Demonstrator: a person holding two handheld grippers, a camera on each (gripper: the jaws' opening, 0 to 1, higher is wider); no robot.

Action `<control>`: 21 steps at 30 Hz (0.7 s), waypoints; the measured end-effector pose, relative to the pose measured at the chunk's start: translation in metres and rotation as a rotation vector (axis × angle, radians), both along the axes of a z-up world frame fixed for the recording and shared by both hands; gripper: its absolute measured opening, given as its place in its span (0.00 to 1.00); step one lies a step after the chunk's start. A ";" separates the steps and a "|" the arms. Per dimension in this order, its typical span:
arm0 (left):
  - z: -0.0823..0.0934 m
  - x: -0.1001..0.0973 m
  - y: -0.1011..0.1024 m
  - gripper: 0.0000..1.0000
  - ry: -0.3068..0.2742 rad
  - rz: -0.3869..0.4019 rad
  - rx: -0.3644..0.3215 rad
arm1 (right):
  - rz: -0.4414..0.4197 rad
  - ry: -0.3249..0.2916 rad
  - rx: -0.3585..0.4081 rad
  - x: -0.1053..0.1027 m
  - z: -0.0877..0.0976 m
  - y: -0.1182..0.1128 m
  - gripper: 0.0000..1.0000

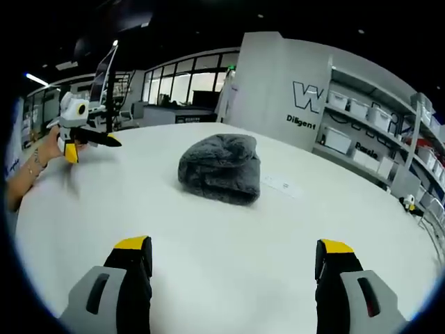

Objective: Open the folded towel by lifting each exposed corner and separating the folded layers until the towel lies flat within the target outline without major curled edges

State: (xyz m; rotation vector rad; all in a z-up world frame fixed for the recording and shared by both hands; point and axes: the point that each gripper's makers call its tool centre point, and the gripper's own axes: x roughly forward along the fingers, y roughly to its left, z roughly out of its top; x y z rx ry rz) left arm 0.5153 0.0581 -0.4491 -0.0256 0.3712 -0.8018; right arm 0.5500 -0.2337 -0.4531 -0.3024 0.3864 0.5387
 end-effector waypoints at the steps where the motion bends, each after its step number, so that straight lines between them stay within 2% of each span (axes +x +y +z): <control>1: 0.000 0.000 0.000 0.99 0.001 -0.001 0.000 | 0.001 -0.001 0.000 0.000 0.000 0.000 0.99; 7: -0.002 0.001 0.000 0.99 0.008 -0.005 0.009 | 0.016 -0.005 -0.002 0.000 0.001 0.002 0.99; 11: 0.000 0.000 -0.001 0.99 0.003 -0.005 0.006 | 0.035 -0.029 -0.014 -0.001 0.004 0.007 0.99; 13: 0.003 -0.001 -0.001 0.99 -0.004 -0.007 0.006 | 0.061 -0.069 -0.045 -0.003 0.009 0.014 0.99; 17: 0.004 -0.002 -0.003 0.99 -0.006 -0.013 0.000 | 0.078 -0.107 -0.104 -0.005 0.013 0.020 0.99; 21: 0.002 -0.002 -0.003 0.99 0.001 -0.016 0.001 | 0.102 -0.110 -0.127 -0.008 0.013 0.027 0.99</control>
